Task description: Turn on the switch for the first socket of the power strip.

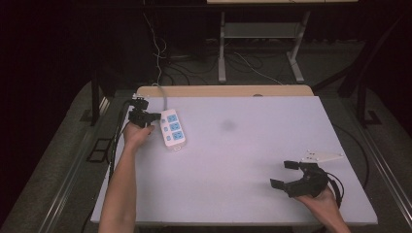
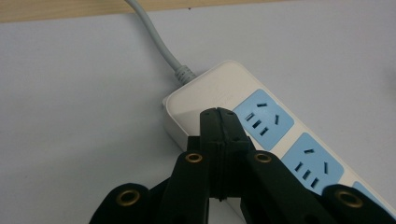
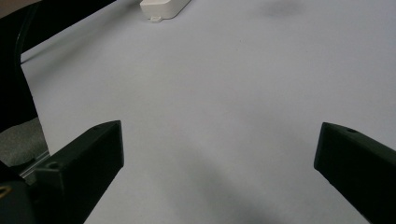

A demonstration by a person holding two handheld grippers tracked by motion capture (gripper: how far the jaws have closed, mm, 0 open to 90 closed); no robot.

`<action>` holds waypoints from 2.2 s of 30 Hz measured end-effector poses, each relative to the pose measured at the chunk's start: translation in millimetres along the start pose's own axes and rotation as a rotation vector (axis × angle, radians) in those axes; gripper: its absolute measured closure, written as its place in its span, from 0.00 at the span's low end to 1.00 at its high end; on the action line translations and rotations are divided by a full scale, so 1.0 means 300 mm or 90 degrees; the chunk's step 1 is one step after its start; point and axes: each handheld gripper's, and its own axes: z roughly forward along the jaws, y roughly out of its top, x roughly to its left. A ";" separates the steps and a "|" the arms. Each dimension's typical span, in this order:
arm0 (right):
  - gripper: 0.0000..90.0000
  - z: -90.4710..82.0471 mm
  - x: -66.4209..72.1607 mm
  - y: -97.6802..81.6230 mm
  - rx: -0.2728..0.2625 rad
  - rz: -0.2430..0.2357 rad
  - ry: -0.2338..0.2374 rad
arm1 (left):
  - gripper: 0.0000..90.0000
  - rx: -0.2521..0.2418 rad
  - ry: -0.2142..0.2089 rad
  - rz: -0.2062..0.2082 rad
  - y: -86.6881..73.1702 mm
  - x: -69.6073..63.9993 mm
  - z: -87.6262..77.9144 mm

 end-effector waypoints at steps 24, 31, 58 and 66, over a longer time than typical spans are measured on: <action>0.01 -0.007 0.001 0.002 -0.008 -0.002 0.002 | 0.96 -0.053 -0.021 0.019 0.037 -0.099 -0.175; 0.01 -0.008 0.002 0.003 -0.010 -0.002 0.002 | 0.89 -0.062 -0.027 0.040 0.039 -0.144 -0.231; 0.01 -0.015 0.002 0.004 -0.017 -0.002 -0.001 | 0.00 -0.140 -0.142 0.048 -0.108 -0.245 -0.411; 0.01 -0.015 0.004 0.004 -0.016 -0.002 -0.001 | 0.00 -0.153 -0.167 0.063 -0.175 -0.287 -0.427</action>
